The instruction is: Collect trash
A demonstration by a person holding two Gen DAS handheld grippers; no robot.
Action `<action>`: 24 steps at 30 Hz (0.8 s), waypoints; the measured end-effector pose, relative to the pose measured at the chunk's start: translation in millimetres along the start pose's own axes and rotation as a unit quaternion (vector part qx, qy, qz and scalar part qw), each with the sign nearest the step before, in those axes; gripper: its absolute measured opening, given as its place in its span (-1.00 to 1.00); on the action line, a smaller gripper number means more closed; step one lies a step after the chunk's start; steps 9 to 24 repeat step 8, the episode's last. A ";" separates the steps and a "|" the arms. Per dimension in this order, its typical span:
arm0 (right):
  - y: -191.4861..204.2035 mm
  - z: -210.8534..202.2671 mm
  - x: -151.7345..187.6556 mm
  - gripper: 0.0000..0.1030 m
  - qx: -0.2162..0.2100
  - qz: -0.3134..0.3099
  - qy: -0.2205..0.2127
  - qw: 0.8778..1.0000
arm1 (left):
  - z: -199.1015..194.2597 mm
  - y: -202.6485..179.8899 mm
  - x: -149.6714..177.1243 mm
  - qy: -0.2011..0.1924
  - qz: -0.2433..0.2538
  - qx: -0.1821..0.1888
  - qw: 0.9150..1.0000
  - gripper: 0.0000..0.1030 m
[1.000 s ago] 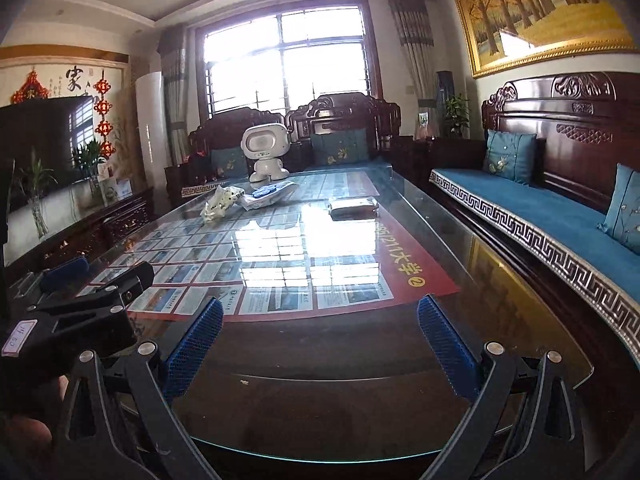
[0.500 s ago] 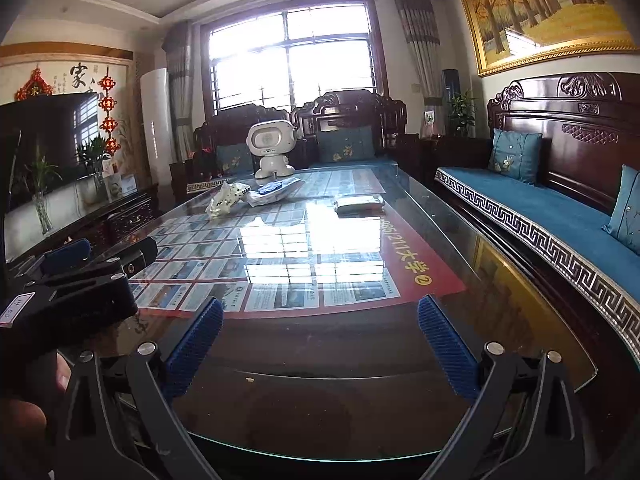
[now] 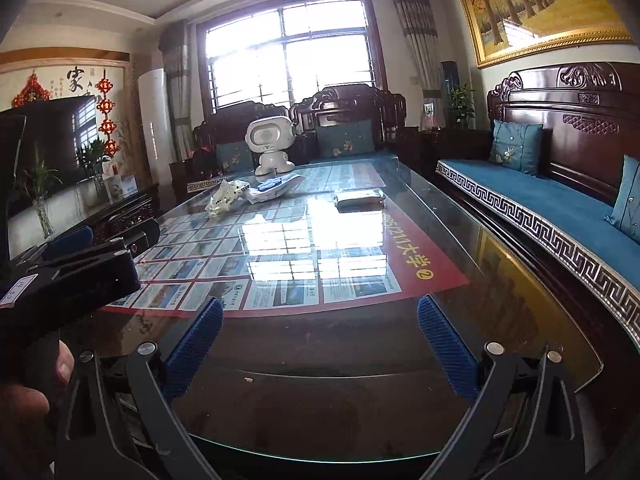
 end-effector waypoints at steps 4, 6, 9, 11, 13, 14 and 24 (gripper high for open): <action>-3.7 8.0 -0.3 0.84 0.007 0.001 0.010 1.000 | 16.6 6.6 -0.4 0.023 0.007 -0.008 1.000 0.92; -6.9 17.4 -2.9 0.84 0.009 0.001 0.022 1.000 | 29.3 13.0 0.7 0.041 0.014 -0.010 0.999 0.92; -11.9 33.8 -6.9 0.84 0.011 -0.001 0.042 0.999 | 45.8 26.2 1.4 0.059 0.012 -0.025 0.998 0.92; -11.9 33.8 -6.9 0.84 0.011 -0.001 0.042 0.999 | 45.8 26.2 1.4 0.059 0.012 -0.025 0.998 0.92; -11.9 33.8 -6.9 0.84 0.011 -0.001 0.042 0.999 | 45.8 26.2 1.4 0.059 0.012 -0.025 0.998 0.92; -11.9 33.8 -6.9 0.84 0.011 -0.001 0.042 0.999 | 45.8 26.2 1.4 0.059 0.012 -0.025 0.998 0.92; -11.9 33.8 -6.9 0.84 0.011 -0.001 0.042 0.999 | 45.8 26.2 1.4 0.059 0.012 -0.025 0.998 0.92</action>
Point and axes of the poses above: each gripper's, at about its wrist camera, not at the fingertips, and z roughly the way its jaws point, y to its left, x to its underside, the point moved 3 cm from there along z, roughly the way its jaws point, and after that the axes turned 15 degrees about x, right-handed, at the moved point
